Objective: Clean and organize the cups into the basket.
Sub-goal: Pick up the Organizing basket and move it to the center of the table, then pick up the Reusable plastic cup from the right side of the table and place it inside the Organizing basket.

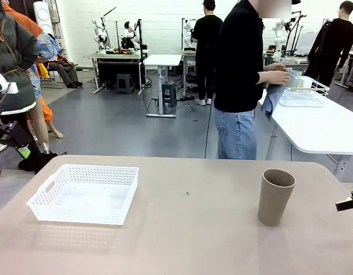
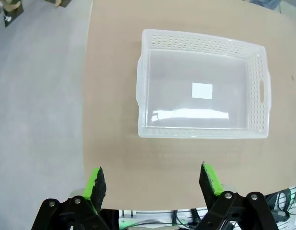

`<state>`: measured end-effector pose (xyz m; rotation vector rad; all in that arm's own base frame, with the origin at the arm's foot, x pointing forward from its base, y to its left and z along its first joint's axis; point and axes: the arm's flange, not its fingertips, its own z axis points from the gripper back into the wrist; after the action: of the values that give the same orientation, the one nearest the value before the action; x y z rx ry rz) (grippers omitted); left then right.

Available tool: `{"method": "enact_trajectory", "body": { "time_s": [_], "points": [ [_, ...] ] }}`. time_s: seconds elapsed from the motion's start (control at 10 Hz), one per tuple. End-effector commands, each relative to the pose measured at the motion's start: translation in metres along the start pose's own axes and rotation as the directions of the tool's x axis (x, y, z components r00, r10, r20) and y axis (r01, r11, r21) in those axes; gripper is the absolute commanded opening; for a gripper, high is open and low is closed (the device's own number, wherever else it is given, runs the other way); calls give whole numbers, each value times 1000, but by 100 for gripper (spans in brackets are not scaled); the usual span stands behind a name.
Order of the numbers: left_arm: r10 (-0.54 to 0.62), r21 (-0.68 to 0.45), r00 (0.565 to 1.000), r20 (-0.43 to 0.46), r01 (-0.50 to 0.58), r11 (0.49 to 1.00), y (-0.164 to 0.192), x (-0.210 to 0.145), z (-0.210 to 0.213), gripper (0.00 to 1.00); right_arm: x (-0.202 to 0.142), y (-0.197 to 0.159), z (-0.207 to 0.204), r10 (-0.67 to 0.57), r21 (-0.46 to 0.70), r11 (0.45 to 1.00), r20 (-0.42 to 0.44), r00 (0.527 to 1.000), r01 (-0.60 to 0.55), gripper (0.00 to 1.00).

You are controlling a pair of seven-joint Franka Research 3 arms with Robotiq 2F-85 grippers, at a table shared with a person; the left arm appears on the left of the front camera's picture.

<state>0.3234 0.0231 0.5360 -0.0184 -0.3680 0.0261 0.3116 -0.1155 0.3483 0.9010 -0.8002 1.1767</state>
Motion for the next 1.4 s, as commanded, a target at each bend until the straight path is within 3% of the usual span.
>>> {"method": "enact_trajectory", "body": {
  "time_s": [0.0, 0.4, 0.7, 1.2, 1.3],
  "points": [
    [-32, -23, 999, -3, 32, 999, -1, -6, 10, 100, 5, 3, 4, 25, 1, 1000, -17, 1000, -25, 100],
    [-22, -33, 1000, 4, 23, 999, -1, -4, 7, 100, 4, 1, 3, 14, -6, 1000, -5, 1000, -14, 100],
    [-71, -13, 997, -29, 71, 997, -5, 15, -45, 100, -5, -30, -35, 175, 66, 982, 18, 984, -176, 100],
    [-81, -26, 996, -48, 80, 996, -4, 22, -84, 100, -42, -64, -70, 192, 72, 979, 21, 981, -193, 100],
    [-77, -19, 996, -43, 76, 997, -4, 24, -89, 100, -48, -73, -76, 152, 19, 988, 4, 988, -152, 100]
  ]
}}
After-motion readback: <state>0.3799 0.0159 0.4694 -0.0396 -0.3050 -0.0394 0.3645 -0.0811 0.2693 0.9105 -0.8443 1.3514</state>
